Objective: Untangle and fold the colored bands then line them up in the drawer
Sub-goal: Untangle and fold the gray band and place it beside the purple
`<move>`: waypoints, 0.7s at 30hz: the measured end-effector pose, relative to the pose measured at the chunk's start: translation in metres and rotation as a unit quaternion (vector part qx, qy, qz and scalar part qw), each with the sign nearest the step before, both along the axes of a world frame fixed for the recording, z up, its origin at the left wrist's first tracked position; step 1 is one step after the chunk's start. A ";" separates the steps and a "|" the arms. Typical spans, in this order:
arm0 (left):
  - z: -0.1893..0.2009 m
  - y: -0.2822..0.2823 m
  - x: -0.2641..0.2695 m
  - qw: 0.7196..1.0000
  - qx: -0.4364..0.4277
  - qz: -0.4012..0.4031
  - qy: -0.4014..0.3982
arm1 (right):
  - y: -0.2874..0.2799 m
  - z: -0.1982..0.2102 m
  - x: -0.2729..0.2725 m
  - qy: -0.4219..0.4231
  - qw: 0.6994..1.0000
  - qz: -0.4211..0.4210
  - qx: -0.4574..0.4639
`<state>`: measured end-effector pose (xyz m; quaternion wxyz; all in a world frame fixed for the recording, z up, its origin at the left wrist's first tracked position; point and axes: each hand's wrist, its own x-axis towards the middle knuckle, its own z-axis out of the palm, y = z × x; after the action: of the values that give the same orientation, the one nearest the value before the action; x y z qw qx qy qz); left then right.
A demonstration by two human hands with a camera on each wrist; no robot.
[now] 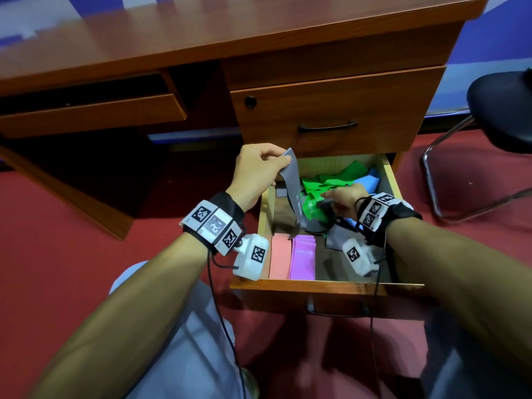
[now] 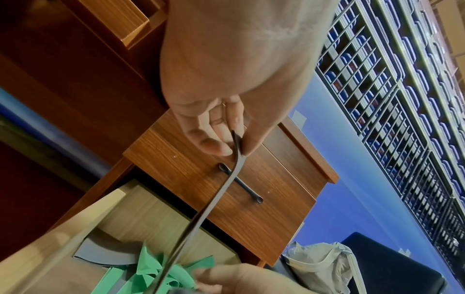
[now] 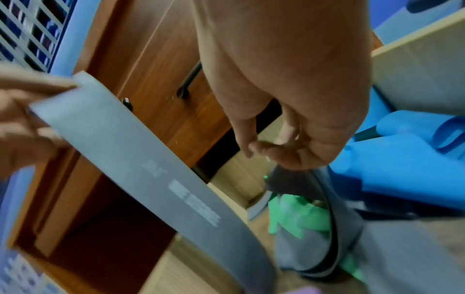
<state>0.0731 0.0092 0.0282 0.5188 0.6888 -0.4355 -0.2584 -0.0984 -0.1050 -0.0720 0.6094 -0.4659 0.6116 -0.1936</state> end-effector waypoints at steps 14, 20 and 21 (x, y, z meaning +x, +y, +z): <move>0.001 -0.005 -0.003 1.000 0.014 0.006 0.021 | 0.000 0.042 -0.044 -0.127 0.975 0.145 0.108; 0.001 -0.006 -0.012 1.000 0.021 0.003 0.018 | 0.010 0.050 -0.058 -0.109 0.978 0.176 0.006; 0.000 -0.007 -0.013 1.000 0.023 0.004 0.019 | 0.013 0.050 -0.058 -0.086 0.981 0.175 -0.006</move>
<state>0.0599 0.0025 0.0285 0.5117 0.6974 -0.4169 -0.2793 -0.1567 -0.0922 -0.0218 0.6815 -0.5508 0.4646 -0.1277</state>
